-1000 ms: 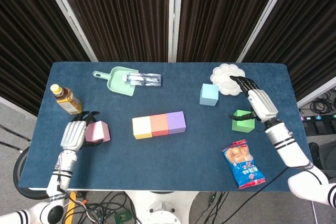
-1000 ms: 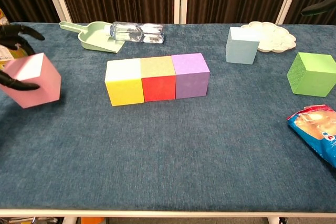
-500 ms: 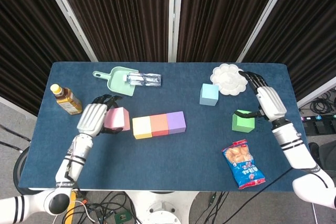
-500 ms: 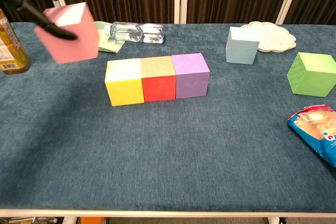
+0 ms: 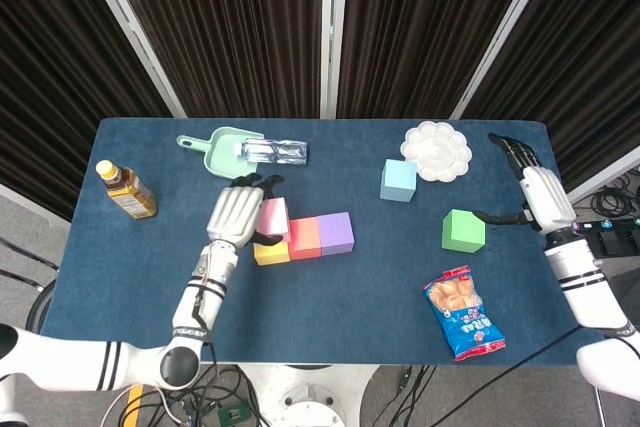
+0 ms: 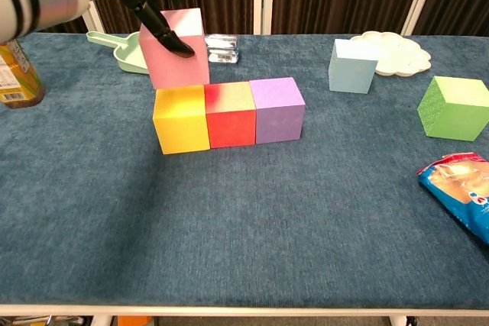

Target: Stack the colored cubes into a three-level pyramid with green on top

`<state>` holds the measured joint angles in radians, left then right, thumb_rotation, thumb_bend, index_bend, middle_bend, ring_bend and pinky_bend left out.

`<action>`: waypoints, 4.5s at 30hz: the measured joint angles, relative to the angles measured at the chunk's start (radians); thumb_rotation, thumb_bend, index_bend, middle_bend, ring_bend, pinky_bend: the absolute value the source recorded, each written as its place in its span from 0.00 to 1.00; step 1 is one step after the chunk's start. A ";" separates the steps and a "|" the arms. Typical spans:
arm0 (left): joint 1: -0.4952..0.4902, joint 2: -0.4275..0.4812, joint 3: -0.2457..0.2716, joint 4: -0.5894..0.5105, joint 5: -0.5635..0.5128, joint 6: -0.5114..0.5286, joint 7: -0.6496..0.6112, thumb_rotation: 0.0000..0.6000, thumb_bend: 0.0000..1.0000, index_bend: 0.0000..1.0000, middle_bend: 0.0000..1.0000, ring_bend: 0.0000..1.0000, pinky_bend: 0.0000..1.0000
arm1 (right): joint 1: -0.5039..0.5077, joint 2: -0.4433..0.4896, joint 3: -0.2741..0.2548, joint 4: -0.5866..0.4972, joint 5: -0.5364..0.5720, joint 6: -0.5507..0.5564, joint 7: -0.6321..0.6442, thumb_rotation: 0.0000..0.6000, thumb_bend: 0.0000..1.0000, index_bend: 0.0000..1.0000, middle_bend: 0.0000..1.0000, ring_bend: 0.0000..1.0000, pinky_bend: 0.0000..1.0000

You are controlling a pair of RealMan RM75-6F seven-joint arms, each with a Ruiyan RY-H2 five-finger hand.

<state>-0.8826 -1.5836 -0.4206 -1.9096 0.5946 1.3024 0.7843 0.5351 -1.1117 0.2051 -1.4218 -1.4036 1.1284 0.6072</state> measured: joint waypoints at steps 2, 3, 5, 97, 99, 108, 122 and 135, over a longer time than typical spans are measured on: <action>-0.013 -0.015 -0.002 0.003 -0.022 0.022 0.015 1.00 0.12 0.19 0.49 0.16 0.19 | -0.002 -0.005 -0.002 0.011 -0.003 0.000 0.003 1.00 0.00 0.00 0.09 0.00 0.00; -0.022 -0.025 -0.002 0.006 -0.034 0.037 0.025 1.00 0.12 0.19 0.49 0.17 0.19 | -0.002 -0.009 -0.003 0.018 -0.005 0.000 0.005 1.00 0.00 0.00 0.09 0.00 0.00; -0.037 -0.039 -0.002 0.011 -0.048 0.057 0.042 1.00 0.12 0.19 0.49 0.17 0.19 | -0.003 -0.014 -0.005 0.026 -0.008 0.000 0.008 1.00 0.00 0.00 0.08 0.00 0.00; -0.131 -0.159 -0.017 0.103 -0.180 0.126 0.055 1.00 0.12 0.19 0.51 0.19 0.19 | 0.001 -0.071 -0.034 0.137 -0.006 -0.087 -0.003 1.00 0.00 0.00 0.09 0.00 0.00; -0.132 -0.160 -0.017 0.106 -0.179 0.125 0.054 1.00 0.12 0.19 0.51 0.19 0.19 | 0.003 -0.072 -0.035 0.138 -0.006 -0.091 -0.005 1.00 0.00 0.00 0.10 0.00 0.00; -0.125 -0.158 -0.009 0.109 -0.176 0.117 0.044 1.00 0.12 0.19 0.51 0.19 0.19 | 0.004 -0.076 -0.032 0.144 -0.003 -0.092 0.001 1.00 0.00 0.00 0.10 0.00 0.00; -0.131 -0.158 0.004 0.130 -0.169 0.075 0.038 1.00 0.12 0.16 0.38 0.19 0.19 | -0.001 -0.082 -0.036 0.151 -0.003 -0.091 0.004 1.00 0.00 0.00 0.10 0.00 0.00; -0.123 -0.145 0.020 0.122 -0.137 0.042 0.007 1.00 0.10 0.12 0.19 0.12 0.19 | -0.007 -0.084 -0.038 0.165 -0.002 -0.093 0.018 1.00 0.00 0.00 0.10 0.00 0.00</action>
<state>-1.0053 -1.7284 -0.4010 -1.7879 0.4572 1.3447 0.7914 0.5285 -1.1957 0.1668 -1.2565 -1.4051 1.0358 0.6249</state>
